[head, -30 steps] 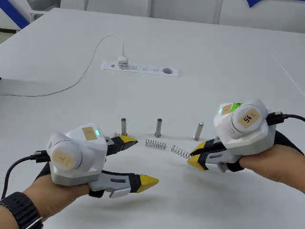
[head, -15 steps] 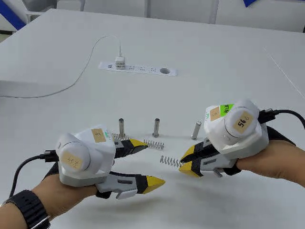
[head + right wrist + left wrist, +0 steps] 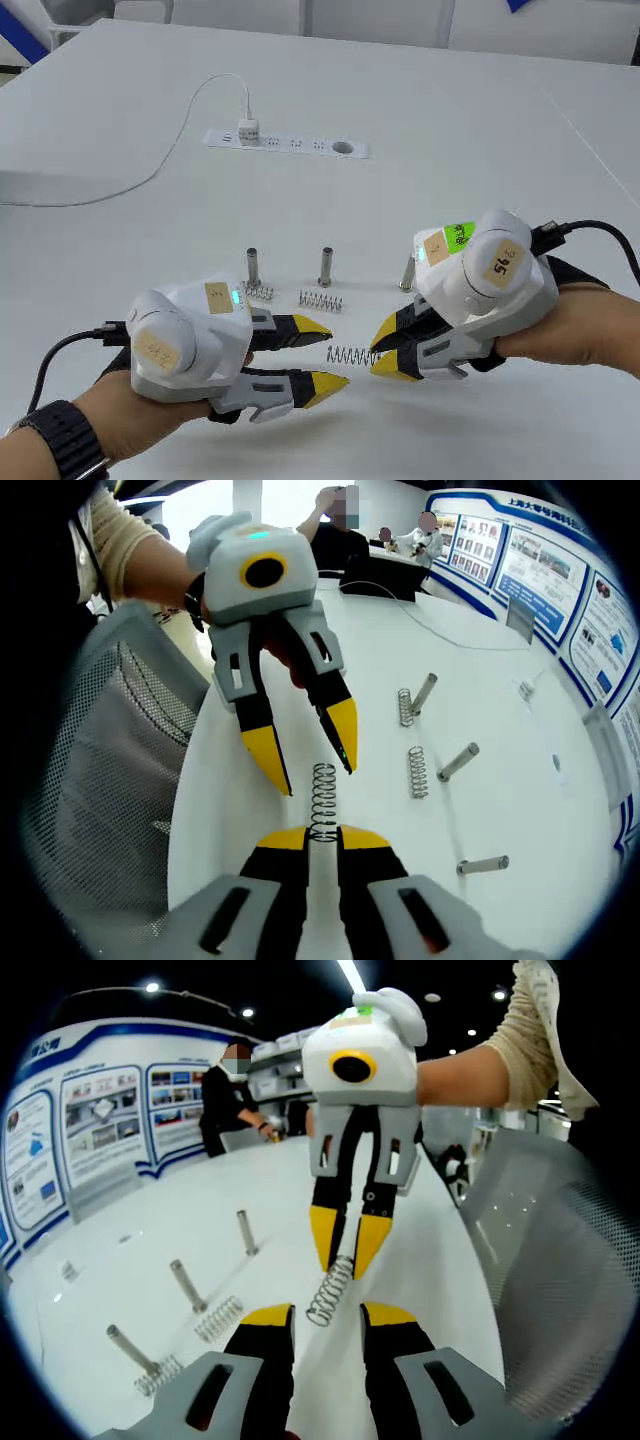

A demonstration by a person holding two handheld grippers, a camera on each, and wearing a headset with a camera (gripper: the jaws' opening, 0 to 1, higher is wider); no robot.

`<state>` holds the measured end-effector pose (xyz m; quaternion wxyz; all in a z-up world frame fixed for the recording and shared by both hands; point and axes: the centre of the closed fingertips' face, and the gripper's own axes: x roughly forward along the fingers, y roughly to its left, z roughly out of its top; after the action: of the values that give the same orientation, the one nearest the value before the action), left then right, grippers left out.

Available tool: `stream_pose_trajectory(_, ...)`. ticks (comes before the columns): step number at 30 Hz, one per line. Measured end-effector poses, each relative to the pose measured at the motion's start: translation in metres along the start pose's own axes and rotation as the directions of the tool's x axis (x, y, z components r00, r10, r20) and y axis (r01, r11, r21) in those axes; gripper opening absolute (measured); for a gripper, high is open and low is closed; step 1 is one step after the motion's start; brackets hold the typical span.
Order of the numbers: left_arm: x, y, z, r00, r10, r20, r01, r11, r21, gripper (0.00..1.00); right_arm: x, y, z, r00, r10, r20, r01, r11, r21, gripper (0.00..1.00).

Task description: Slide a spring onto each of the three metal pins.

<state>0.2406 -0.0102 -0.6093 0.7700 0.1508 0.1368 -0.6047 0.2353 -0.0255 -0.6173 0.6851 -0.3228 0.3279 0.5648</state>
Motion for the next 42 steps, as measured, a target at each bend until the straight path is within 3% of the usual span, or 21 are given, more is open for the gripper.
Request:
stream_pose_trajectory(11, 0.003, -0.006, 0.000, 0.9998, -0.018, -0.004, 0.018, 0.999, 0.036, 0.14, -0.003, 0.007, 0.004, 0.9992, 0.039, -0.002, -0.039, 0.999, -0.016, 0.11)
stream_pose_trajectory(17, 0.002, -0.005, 0.001, 0.9999, -0.014, 0.000, 0.014, 0.999, 0.040, 0.13, -0.015, 0.007, 0.018, 0.9970, 0.055, 0.054, -0.055, 0.998, 0.014, 0.11)
stream_pose_trajectory(32, 0.004, -0.008, 0.005, 0.9999, -0.012, 0.012, 0.011, 0.999, 0.031, 0.12, -0.023, 0.008, 0.048, 0.9913, 0.035, 0.127, -0.035, 0.999, -0.002, 0.11)
stream_pose_trajectory(42, 0.007, -0.008, 0.007, 0.9997, -0.013, 0.021, 0.012, 1.000, 0.025, 0.12, -0.021, 0.008, 0.056, 0.9885, 0.029, 0.149, -0.030, 1.000, 0.004, 0.11)
